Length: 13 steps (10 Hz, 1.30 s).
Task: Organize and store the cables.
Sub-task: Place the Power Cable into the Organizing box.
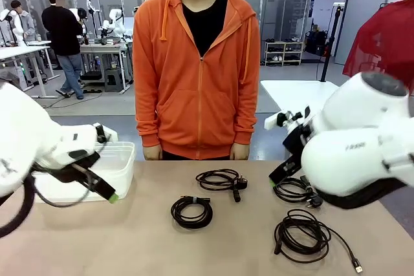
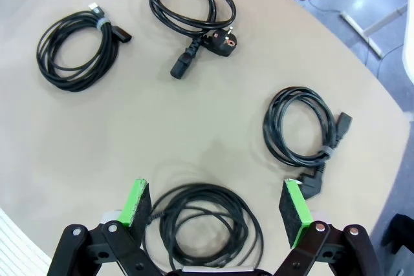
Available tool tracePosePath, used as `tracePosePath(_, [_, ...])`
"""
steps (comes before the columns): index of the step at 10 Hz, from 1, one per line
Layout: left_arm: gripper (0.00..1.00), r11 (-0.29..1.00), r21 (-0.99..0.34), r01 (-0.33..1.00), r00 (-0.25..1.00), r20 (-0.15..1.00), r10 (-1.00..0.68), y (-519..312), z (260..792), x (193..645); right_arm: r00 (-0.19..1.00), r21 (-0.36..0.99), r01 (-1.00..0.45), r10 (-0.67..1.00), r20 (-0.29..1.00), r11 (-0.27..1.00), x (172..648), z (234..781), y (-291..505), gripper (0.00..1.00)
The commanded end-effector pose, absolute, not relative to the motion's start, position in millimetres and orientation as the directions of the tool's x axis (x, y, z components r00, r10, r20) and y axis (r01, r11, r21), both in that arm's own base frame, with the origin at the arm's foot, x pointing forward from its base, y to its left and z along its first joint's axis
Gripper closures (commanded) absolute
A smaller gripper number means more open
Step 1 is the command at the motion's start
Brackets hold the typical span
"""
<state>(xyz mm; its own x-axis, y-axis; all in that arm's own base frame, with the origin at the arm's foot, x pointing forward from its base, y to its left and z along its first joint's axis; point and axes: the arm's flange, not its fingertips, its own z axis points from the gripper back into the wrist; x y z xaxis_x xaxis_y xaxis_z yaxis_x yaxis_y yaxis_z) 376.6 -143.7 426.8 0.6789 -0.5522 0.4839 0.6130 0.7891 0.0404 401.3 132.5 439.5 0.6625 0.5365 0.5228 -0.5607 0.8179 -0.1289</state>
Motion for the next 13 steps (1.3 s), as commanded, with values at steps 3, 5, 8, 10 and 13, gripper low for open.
tracePosePath(3, [0.00,0.715,0.045,0.698,0.615,0.474,-0.630,-82.5,534.8,318.9,0.587,-0.109,-0.665,0.608,0.535,0.738,384.9,528.4,84.9,0.00])
tracePosePath(5, [0.00,0.737,0.051,0.674,0.602,0.541,-0.588,-44.6,569.9,283.7,0.560,-0.119,-0.671,0.605,0.566,0.732,369.2,568.3,50.8,0.00])
tracePosePath(8, [0.00,0.753,0.073,0.653,0.561,0.621,-0.547,8.8,600.8,230.2,0.487,-0.086,-0.698,0.560,0.671,0.711,339.0,618.4,-7.1,0.00])
tracePosePath(10, [0.00,0.788,0.055,0.613,0.595,0.624,-0.507,34.6,609.6,214.6,0.445,-0.092,-0.715,0.552,0.705,0.693,322.5,637.1,-36.3,0.00])
tracePosePath(13, [0.00,0.836,0.022,0.548,0.615,0.667,-0.421,57.4,626.6,216.4,0.459,-0.092,-0.691,0.533,0.711,0.717,311.5,630.1,-63.1,0.00])
